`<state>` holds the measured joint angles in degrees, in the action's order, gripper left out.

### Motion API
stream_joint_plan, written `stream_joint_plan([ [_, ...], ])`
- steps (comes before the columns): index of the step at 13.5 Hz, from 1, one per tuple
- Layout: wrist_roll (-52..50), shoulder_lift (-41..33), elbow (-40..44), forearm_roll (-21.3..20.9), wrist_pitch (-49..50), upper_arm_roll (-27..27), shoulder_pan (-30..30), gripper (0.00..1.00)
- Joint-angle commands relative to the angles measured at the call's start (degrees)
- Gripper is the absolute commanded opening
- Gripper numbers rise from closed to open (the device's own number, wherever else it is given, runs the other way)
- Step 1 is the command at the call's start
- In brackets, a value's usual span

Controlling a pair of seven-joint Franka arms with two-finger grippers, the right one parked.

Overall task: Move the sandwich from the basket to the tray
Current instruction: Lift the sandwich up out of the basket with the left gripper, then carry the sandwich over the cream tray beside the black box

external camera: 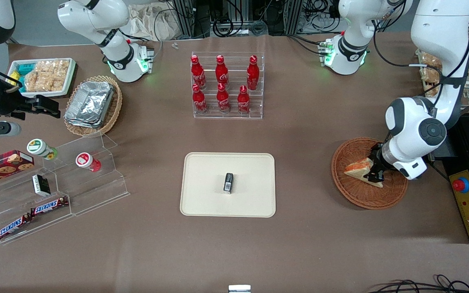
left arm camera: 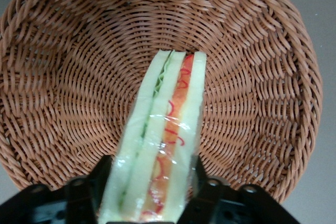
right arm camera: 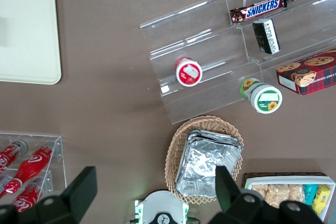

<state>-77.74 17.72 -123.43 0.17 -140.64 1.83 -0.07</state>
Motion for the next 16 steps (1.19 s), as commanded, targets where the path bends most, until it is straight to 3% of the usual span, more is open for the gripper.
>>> stream_joint_plan([
  [1, -4.8, -1.8, -2.6, -1.7, -5.5, -0.2, -1.5, 0.17],
  [2, -4.7, -3.6, -2.6, -1.7, -3.9, -0.2, -2.2, 0.04],
  [3, -4.5, -5.5, -1.9, -1.8, 0.4, -0.2, -2.3, 0.00],
  [5, -4.4, -8.7, 2.0, -5.2, 12.2, 0.4, -3.6, 0.00],
  [9, 0.9, -9.7, 16.0, -4.7, 34.9, 1.1, -7.8, 0.00],
  [14, 21.0, -9.3, 24.5, 1.8, 44.3, 3.2, -8.5, 0.00],
  [16, 30.4, -8.9, 26.0, 2.2, 46.2, 4.7, -8.5, 0.00],
])
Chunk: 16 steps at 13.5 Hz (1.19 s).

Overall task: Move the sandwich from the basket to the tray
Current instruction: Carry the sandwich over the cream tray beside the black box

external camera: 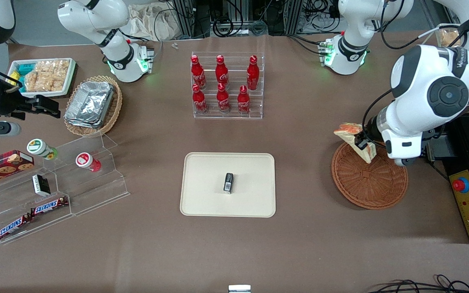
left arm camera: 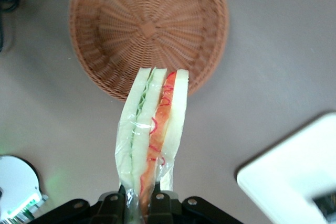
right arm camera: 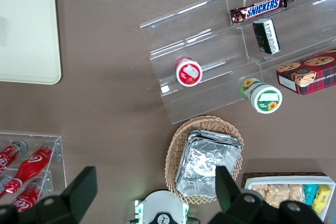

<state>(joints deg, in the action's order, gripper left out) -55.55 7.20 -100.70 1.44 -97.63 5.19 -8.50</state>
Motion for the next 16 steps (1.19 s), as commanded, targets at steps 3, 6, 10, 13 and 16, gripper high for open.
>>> stream_joint_plan([
  [3, 18.8, 2.5, 5.4, 0.6, 6.0, 4.5, -0.1, 0.00],
  [6, 21.2, 2.7, 5.1, -1.3, 5.4, 10.5, -0.4, 0.00],
  [10, 22.8, 8.8, 8.0, 0.1, -0.9, 14.5, -1.9, 0.00],
  [13, 22.9, 13.3, 8.1, -1.2, -10.7, 14.6, -5.7, 0.00],
  [16, 22.2, 18.7, 8.3, -2.1, -19.0, 14.7, -7.1, 0.00],
])
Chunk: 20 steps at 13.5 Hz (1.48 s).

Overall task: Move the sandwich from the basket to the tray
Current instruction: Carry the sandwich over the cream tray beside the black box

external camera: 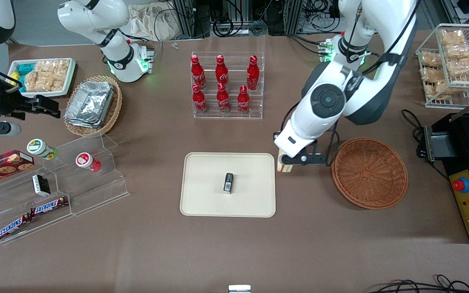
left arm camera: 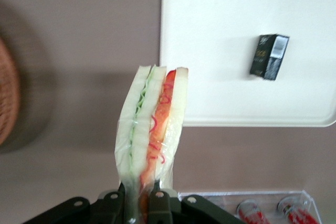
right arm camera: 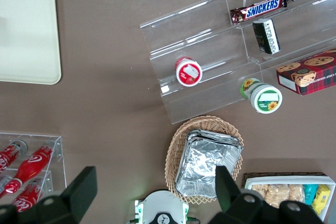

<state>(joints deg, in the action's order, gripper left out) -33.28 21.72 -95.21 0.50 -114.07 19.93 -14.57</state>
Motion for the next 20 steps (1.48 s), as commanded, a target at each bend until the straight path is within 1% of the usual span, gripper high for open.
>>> stream_joint_plan([
  [1, -0.1, 5.8, 2.7, -1.1, -4.8, -0.1, -1.2, 0.00],
  [4, -0.1, 11.0, 2.8, -1.1, -10.5, -0.1, -1.2, 0.00],
  [5, -0.1, 12.5, 3.0, -1.1, -11.2, -0.2, -1.7, 0.00],
  [8, -0.2, 18.0, 7.5, -1.0, -11.3, -0.2, -2.0, 0.00],
  [12, -0.1, 19.1, 7.9, -1.4, -13.7, -0.4, -2.1, 0.00],
  [15, -1.3, 19.3, 8.0, -3.7, -16.6, -0.5, -2.0, 0.00],
  [18, -3.4, 19.6, 7.9, -7.3, -17.1, -0.5, -2.0, 0.02],
  [20, -5.8, 21.0, 8.0, -10.2, -17.1, -0.5, -2.0, 0.04],
])
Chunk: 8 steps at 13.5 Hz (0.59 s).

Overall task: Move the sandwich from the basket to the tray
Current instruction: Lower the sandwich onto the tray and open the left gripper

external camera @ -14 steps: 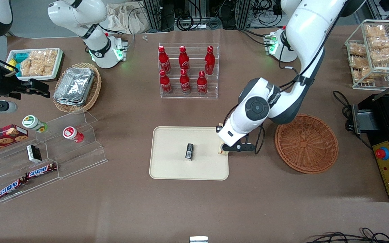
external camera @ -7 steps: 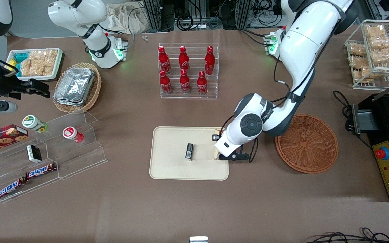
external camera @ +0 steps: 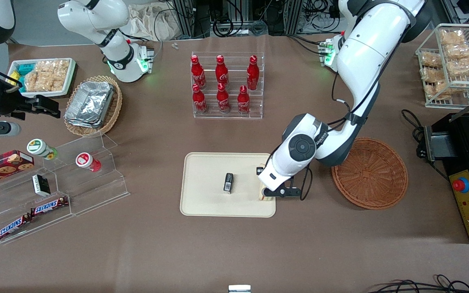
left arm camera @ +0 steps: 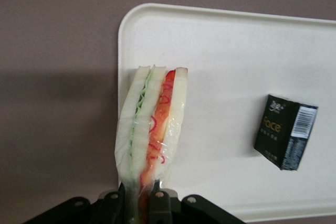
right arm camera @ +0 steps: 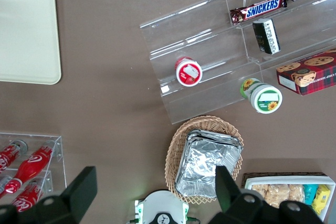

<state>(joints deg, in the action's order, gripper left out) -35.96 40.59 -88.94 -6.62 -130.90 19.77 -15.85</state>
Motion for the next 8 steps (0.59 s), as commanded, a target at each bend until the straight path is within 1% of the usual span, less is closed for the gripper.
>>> stream_joint_plan([
  [1, -4.6, 2.9, 1.8, -4.8, -0.4, -0.3, -0.9, 0.04],
  [2, -6.0, 3.4, 1.8, -6.1, -1.4, -0.3, -0.9, 0.04],
  [3, -6.5, 3.5, 1.8, -6.3, -2.1, -0.3, -0.9, 0.07],
  [4, -6.7, 3.5, 1.8, -5.7, -2.1, -0.3, -0.9, 0.19],
  [5, -6.8, 3.4, 1.8, -5.4, -2.2, -0.2, -0.8, 0.49],
  [6, -7.4, 3.4, 1.8, -5.3, -2.1, -0.2, -0.8, 0.99],
  [8, -7.8, 3.3, 1.8, -5.4, -2.0, -0.2, -0.6, 0.99],
])
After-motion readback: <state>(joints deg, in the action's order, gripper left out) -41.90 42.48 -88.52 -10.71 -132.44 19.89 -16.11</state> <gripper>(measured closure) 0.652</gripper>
